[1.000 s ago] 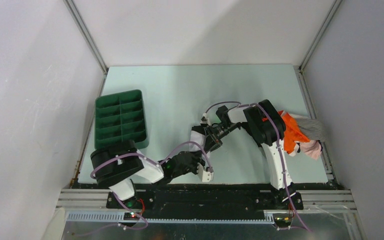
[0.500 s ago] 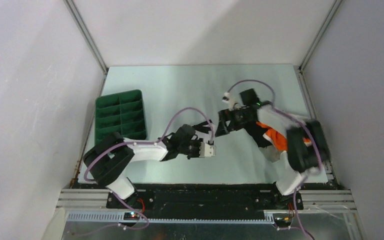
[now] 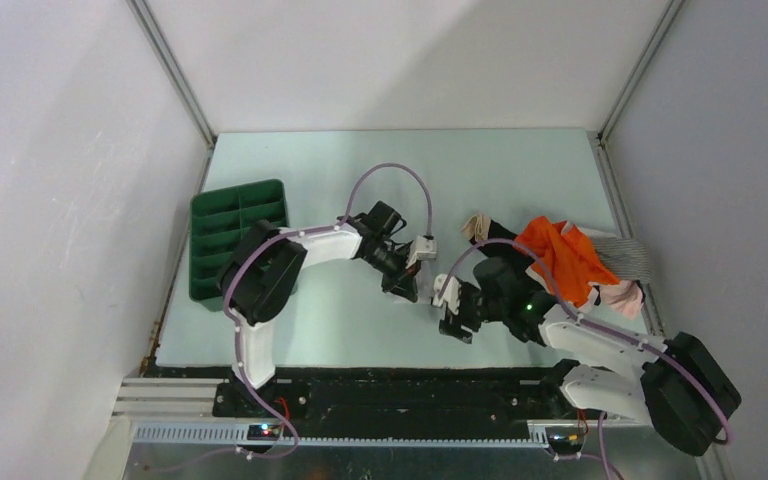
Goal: Roll the underwear
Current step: Roll the underwear to the center of the board.
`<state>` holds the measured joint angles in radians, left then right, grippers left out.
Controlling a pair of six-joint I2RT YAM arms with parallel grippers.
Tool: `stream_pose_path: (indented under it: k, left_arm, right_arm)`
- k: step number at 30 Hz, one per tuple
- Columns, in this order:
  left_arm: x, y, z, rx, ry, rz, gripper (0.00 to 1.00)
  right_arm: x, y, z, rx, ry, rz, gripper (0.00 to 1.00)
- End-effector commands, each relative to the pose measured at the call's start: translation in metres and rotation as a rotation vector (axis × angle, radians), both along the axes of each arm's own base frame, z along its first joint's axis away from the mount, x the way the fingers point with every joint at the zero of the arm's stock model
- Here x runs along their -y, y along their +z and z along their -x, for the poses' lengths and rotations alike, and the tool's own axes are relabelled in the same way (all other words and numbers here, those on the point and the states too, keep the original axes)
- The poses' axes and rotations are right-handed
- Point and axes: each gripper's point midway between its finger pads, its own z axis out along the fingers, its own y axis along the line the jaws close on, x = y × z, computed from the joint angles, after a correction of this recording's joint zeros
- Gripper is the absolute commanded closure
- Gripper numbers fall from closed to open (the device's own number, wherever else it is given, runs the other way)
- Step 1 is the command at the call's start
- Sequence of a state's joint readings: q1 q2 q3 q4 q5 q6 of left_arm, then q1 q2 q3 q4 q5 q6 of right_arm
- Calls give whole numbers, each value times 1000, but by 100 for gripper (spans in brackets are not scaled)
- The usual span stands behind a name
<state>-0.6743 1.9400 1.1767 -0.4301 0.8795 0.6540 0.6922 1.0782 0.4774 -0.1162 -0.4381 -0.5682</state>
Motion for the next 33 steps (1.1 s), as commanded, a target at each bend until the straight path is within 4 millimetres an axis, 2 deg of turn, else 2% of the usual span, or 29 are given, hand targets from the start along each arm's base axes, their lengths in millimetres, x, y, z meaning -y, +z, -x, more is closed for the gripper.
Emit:
stream_pose_path:
  k: [1,4,8,16,20,24,26,29,30,31,32,33]
  left_arm:
    - [-32,-24,57,-324,-3,-166,100]
    - [-31,-22,53,-341,16,-151,100]
    - [-31,-20,49,-378,38,-139,100]
    - [-32,-21,37,-395,78,-128,100]
    - [-31,-19,33,-417,95,-116,100]
    - [-31,-17,28,-428,118,-104,100]
    - [-32,-18,25,-435,135,-102,100]
    - [-33,-16,18,-451,186,-105,98]
    - [-33,-17,9,-438,212,-95,93]
    - [-34,-13,7,-467,262,-103,90]
    - [-33,-12,-10,-429,311,-76,82]
    - [-38,-5,-17,-463,398,-79,77]
  right_arm:
    - [-24,18,-30,288,75,-5,27]
    - [-37,26,-44,363,65,-30,26]
    - [-47,19,-50,381,70,-22,25]
    - [-68,6,-37,337,197,-45,23]
    - [-78,-5,-35,284,235,-29,28]
    - [-79,-21,-30,217,243,4,42]
    - [-78,-27,-26,176,244,18,60]
    - [-77,-35,-17,92,229,19,78]
    - [-74,-41,-14,56,221,33,85]
    - [-74,-42,-10,12,207,29,88]
    - [-70,-47,-7,-43,180,35,95]
    - [-70,-47,-4,-75,175,25,98]
